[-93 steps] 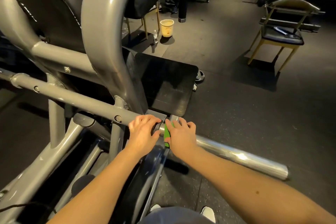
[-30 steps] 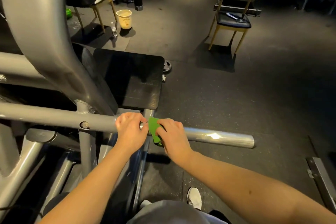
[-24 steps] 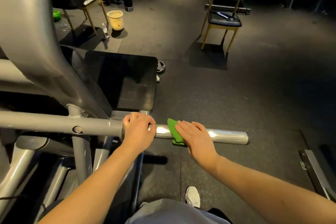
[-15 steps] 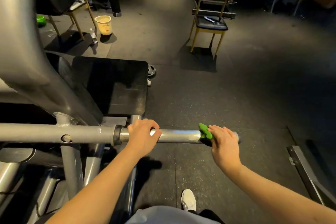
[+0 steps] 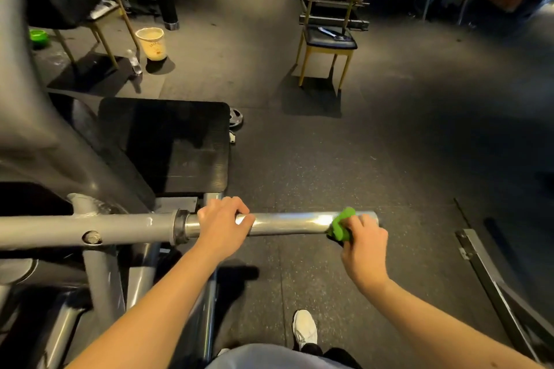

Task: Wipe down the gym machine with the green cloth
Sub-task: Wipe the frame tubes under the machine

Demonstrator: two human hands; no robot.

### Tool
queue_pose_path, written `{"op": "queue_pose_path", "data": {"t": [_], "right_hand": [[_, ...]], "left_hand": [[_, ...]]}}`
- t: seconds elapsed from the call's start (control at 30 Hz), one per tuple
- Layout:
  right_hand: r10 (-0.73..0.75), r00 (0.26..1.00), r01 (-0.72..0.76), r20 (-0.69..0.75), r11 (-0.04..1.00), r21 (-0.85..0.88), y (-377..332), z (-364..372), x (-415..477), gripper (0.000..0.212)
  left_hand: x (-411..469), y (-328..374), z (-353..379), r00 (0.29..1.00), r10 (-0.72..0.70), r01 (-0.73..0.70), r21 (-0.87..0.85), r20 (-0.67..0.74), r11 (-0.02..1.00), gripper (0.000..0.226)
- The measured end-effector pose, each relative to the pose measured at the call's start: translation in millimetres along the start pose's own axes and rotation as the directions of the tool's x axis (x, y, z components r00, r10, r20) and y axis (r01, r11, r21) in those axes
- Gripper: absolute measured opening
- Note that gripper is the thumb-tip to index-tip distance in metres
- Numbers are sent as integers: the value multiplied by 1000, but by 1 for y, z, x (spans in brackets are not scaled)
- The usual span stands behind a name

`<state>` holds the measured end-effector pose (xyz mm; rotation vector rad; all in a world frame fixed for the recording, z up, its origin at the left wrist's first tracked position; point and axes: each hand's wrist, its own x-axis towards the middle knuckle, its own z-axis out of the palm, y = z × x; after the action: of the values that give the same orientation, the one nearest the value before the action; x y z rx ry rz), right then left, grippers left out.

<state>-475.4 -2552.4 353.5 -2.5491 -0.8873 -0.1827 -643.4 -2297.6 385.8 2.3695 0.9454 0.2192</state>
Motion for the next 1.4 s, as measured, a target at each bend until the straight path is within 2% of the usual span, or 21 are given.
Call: {"op": "queue_pose_path", "data": {"t": [0.07,0.13,0.2,0.27,0.37,0.47,0.57,0.7,0.77,0.83,0.9,0.97,1.03,1.13,1.23,1.33,1.4], "right_hand": [[172,985,-172,-4,984,49,7,-3,-10,37],[251,968,-246,-7,952,181,-10,5,-17,31],[224,975,-212,-3,928,307,-43,20,-18,23],[157,987,-154,22,919,362,-83,39,-18,20],[38,999,-49,35,929,366,-123,54,-19,24],[22,1000,-19,-5,941,339,-107,47,-15,25],[139,987,-113,-80,957,266,-62,34,-8,21],[336,922,-303,-191,936,181,-13,14,3,23],[292,931,-267,-218,954,134,-12,16,0,27],[122,972,-99,-199,987,126,-33,26,-6,33],[-82,992,95,-96,985,146,-68,41,-11,40],[-241,970,238,12,963,125,-96,55,-10,47],[-336,939,329,70,939,96,-105,61,-4,53],[-435,894,423,106,898,119,-84,42,9,41],[-374,919,368,126,927,67,-38,11,22,20],[-173,984,175,50,984,-41,11,-7,23,27],[-79,997,81,28,993,-91,23,-10,23,25]], "left_hand": [[1,1,0,1000,0,0,-1,-2,1000,13],[2,1,-1,1000,-2,3,-14,23,1000,12],[4,0,-2,999,-10,11,-28,40,1000,11],[5,-1,-3,999,-18,19,-24,44,1000,11],[6,-3,-1,999,-16,16,5,43,1000,12],[6,-3,-1,998,-1,1,5,59,1000,12],[5,-3,-1,998,3,-3,-3,64,1000,10],[5,-3,-1,999,11,-10,-12,43,1000,11],[5,-3,0,999,17,-17,-12,44,1000,10],[4,-4,0,999,18,-18,-9,38,1000,10],[4,-4,0,999,11,-11,-9,38,1000,10],[5,-4,0,999,6,-6,-11,38,1000,10],[4,-3,0,999,6,-6,-12,39,1000,9],[4,-3,0,999,14,-14,-12,43,1000,9],[2,-3,0,999,13,-12,-25,41,1000,9],[1,-2,-1,1000,18,-17,-24,26,1000,10],[0,-1,-2,1000,22,-22,-23,17,999,10]]}}
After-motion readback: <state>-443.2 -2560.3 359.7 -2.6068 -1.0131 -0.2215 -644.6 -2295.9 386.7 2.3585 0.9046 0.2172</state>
